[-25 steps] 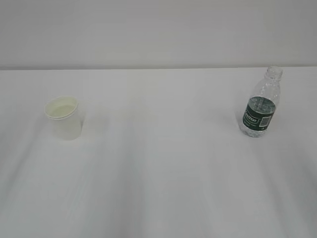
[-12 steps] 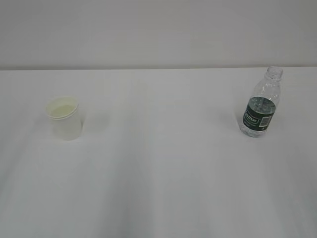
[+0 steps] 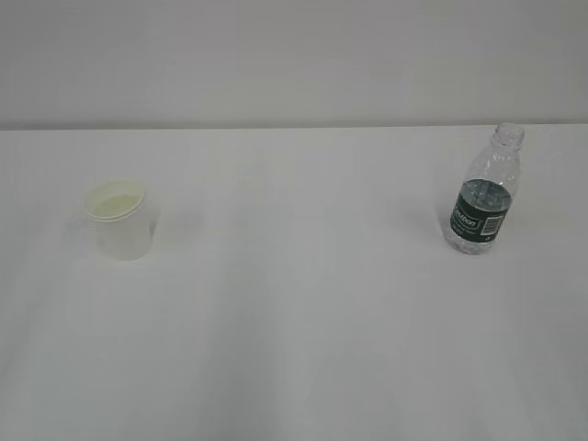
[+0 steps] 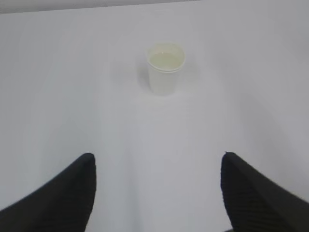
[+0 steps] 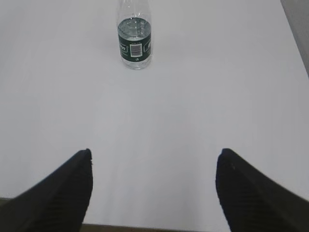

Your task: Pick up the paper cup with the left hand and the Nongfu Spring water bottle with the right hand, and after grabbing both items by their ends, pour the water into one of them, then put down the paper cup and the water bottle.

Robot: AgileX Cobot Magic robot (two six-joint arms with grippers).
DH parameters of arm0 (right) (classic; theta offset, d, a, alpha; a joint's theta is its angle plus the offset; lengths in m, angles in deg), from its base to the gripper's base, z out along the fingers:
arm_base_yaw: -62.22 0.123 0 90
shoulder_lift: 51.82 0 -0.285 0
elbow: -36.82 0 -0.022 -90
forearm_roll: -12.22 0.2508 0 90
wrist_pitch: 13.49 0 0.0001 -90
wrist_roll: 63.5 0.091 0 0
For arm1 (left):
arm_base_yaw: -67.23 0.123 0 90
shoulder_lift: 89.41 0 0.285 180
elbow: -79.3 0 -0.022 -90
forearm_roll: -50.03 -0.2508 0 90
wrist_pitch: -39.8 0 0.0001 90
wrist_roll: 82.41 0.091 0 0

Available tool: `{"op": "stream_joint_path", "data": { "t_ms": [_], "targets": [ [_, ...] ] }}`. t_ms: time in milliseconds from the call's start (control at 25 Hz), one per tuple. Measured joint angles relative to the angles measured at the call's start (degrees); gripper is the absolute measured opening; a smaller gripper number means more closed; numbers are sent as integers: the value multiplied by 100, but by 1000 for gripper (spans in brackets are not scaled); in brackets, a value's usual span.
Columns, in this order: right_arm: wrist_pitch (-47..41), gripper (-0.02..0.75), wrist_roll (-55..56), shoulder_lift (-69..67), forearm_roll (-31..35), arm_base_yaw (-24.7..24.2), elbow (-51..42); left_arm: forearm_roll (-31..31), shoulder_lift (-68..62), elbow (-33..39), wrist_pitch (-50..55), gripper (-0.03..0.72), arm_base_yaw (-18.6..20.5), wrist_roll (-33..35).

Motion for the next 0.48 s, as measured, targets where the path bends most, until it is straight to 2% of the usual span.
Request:
{"op": "stream_joint_path", "data": {
  "t_ms": [480],
  "targets": [
    [-876,592,67,538,0,0,6,-62,931,0,1371,566,0,-224]
  ]
}}
